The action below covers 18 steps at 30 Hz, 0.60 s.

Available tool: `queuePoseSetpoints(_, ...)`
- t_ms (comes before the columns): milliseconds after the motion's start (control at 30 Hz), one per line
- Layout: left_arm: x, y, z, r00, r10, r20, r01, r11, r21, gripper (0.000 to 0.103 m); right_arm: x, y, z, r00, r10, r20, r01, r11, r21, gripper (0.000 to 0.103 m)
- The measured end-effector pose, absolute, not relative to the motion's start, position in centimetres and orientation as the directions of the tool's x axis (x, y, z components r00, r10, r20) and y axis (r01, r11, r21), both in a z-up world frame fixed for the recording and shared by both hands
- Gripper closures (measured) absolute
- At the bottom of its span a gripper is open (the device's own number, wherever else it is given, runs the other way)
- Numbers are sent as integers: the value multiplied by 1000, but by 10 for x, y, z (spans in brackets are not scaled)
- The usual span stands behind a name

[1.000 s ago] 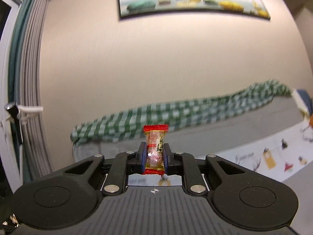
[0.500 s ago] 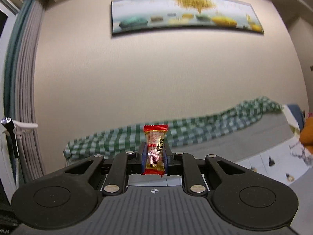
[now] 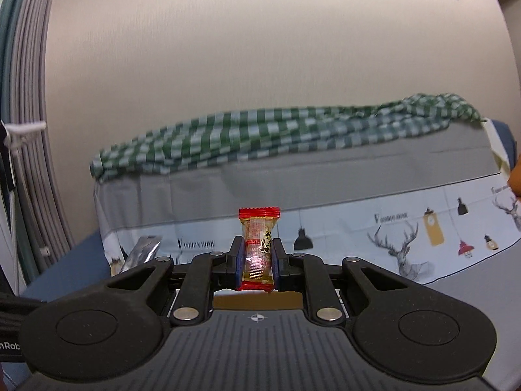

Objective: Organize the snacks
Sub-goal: 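Open both grippers over the box to drop the silver pack and red candy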

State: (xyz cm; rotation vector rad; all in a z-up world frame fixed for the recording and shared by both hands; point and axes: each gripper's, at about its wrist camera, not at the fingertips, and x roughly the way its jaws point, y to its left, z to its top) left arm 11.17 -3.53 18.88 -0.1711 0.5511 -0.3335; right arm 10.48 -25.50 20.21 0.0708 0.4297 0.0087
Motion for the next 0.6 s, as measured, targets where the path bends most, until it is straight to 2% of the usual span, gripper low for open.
queuePoseSetpoints(200,164,-42,174,790,-367,-491,272,928,-255,81,152,-248,169,892,18,-452,14,998,67,86)
queuePoseSetpoints(433,206,-40,136,773,-374,-513,312,928,-206,81,184,-248,130,901,-29,-433,50,998,38,86)
queuePoseSetpoints(600,218,-32,90,716,-373,-589,269,927,-260,81,192,-247,90,844,-44,-534,67,997,24,86)
